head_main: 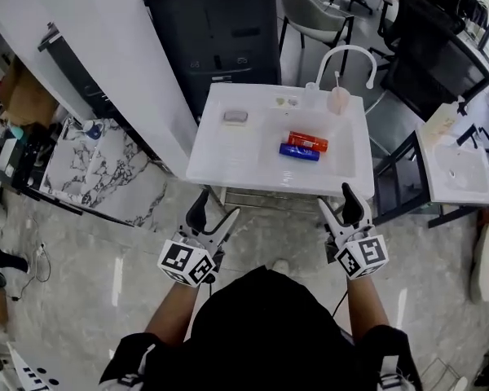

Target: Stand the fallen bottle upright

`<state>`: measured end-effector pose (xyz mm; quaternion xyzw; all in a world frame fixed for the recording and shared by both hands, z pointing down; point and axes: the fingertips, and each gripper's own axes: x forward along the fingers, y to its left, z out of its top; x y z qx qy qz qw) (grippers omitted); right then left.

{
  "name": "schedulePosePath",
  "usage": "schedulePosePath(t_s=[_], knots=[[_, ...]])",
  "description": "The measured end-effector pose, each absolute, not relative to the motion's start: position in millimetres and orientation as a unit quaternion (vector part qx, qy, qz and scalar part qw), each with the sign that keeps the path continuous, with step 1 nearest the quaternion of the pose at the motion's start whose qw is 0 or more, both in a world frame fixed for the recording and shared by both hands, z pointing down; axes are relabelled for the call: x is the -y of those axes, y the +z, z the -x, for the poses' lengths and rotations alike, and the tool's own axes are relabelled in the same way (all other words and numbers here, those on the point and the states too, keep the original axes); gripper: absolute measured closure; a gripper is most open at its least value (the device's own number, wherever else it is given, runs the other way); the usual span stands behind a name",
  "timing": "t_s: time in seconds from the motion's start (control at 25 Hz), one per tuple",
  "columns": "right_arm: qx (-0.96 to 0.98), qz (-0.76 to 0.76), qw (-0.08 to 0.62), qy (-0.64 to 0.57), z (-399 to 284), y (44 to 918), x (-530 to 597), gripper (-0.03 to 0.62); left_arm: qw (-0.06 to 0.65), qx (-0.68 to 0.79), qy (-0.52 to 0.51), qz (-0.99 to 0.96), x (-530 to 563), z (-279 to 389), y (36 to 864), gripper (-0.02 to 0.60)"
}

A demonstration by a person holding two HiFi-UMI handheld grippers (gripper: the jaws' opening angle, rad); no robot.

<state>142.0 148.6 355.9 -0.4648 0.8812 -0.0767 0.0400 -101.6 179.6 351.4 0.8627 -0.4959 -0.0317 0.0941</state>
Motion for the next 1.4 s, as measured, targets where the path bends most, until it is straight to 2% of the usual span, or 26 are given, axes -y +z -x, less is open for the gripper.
schedulePosePath(t_s=[0.2,0.44,0.92,1.12,1.4], knots=[[-0.879,0.468,0.025,-0.089,-180,365,-111,0.276,0.084,0.505,-0.028,-0.858,-140,72,351,0.215],[-0.884,0.46,0.013,-0.084,-192,368,-78,0.276,0.076,0.517,-0.017,-0.852,-106,57,355,0.215],[-0.87,0.486,-0.013,-0.087,-163,389,-4,0.276,0.097,0.485,-0.02,-0.869,-18,70,380,0.215],[-0.87,0.487,-0.044,-0.066,-144,394,42,0.276,0.075,0.461,-0.014,-0.884,38,73,376,0.215],[-0.869,0.484,-0.081,-0.065,-123,411,90,0.276,0.083,0.436,0.0,-0.896,90,78,389,0.215]])
